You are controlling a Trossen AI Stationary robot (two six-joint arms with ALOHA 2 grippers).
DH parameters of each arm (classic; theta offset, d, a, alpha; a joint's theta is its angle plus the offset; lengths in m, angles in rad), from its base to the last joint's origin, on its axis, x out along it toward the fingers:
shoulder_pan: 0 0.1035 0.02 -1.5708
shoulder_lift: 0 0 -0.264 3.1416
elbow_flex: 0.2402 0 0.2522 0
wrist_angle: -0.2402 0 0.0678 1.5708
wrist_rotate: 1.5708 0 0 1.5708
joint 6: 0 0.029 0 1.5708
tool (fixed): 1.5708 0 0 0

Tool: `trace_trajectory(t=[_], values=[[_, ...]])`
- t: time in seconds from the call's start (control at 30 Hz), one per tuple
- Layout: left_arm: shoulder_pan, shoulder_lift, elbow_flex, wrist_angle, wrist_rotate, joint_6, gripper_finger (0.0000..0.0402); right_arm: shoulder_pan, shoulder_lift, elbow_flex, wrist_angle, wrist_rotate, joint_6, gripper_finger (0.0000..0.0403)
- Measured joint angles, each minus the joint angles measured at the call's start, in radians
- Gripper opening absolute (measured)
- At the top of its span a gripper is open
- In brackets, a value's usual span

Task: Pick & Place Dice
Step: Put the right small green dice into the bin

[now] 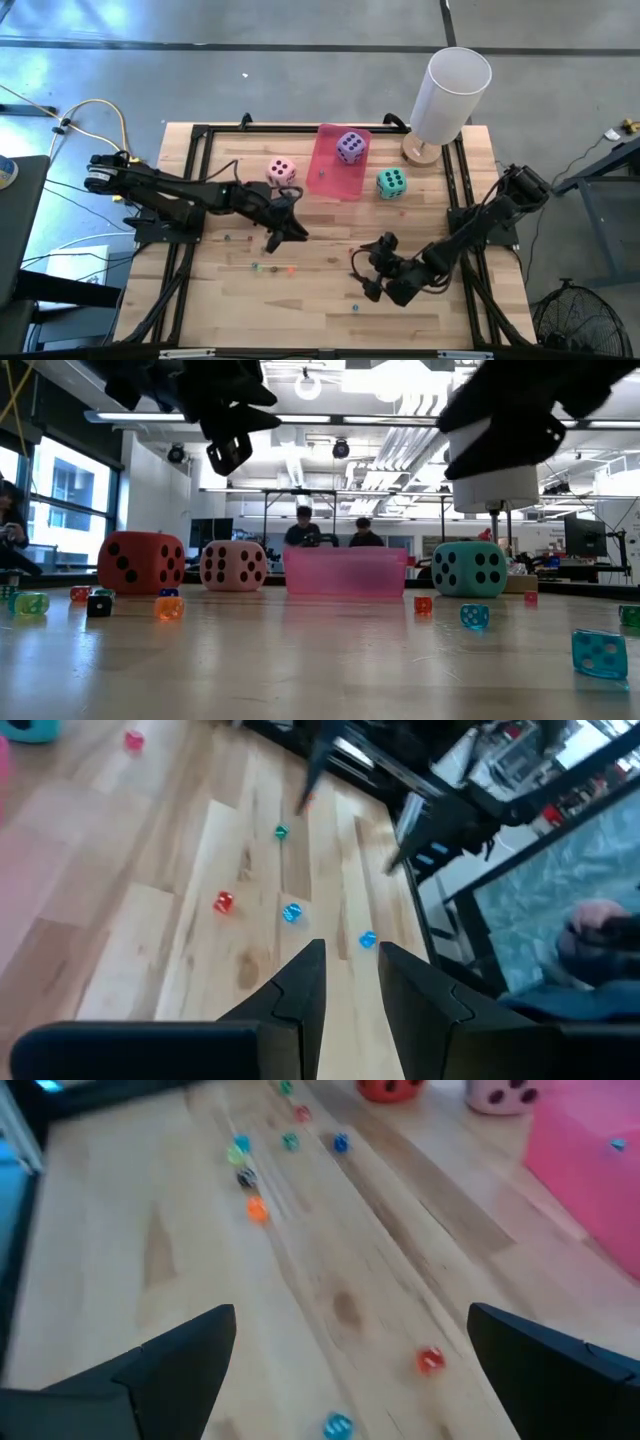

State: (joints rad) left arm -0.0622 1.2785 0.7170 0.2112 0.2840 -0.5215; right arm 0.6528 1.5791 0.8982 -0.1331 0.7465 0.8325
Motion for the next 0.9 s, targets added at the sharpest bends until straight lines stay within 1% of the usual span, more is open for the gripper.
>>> trace_trajectory(t=[0.13,0.3,0.37,0.5,0.57,0.63,0.7,0.8,0.9], values=[[0.024,0.000,0.000,0.000,0.000,0.021,0.0091,-0.024,0.000,0.000,0.094,-0.047,-0.013,0.0391],[0.041,0.000,0.000,-0.001,0.001,0.026,0.0091,-0.060,0.000,0.000,0.129,-0.062,-0.174,0.0391],[0.034,0.000,0.000,-0.006,0.027,0.026,0.0091,-0.078,0.000,0.000,0.133,-0.118,-0.221,0.0391],[0.007,0.000,0.000,-0.025,0.091,0.024,0.0091,-0.114,-0.001,0.000,0.161,-0.244,-0.208,0.0391],[-0.014,0.000,0.000,-0.032,0.099,0.024,0.0091,-0.132,0.000,0.000,0.152,-0.255,-0.189,0.0391],[-0.035,0.000,0.000,-0.034,0.099,0.024,0.0091,-0.140,-0.001,0.000,0.108,-0.221,-0.100,0.0391],[-0.055,0.000,0.000,-0.034,0.086,0.024,0.0091,-0.120,-0.001,0.000,0.045,-0.154,-0.018,0.0391],[-0.079,0.000,0.000,-0.033,0.069,0.035,0.0091,-0.049,-0.001,0.000,-0.061,-0.027,0.116,0.0391],[-0.098,0.000,0.000,-0.032,0.044,0.067,0.0091,0.043,-0.001,0.000,-0.170,0.138,0.287,0.0391]])
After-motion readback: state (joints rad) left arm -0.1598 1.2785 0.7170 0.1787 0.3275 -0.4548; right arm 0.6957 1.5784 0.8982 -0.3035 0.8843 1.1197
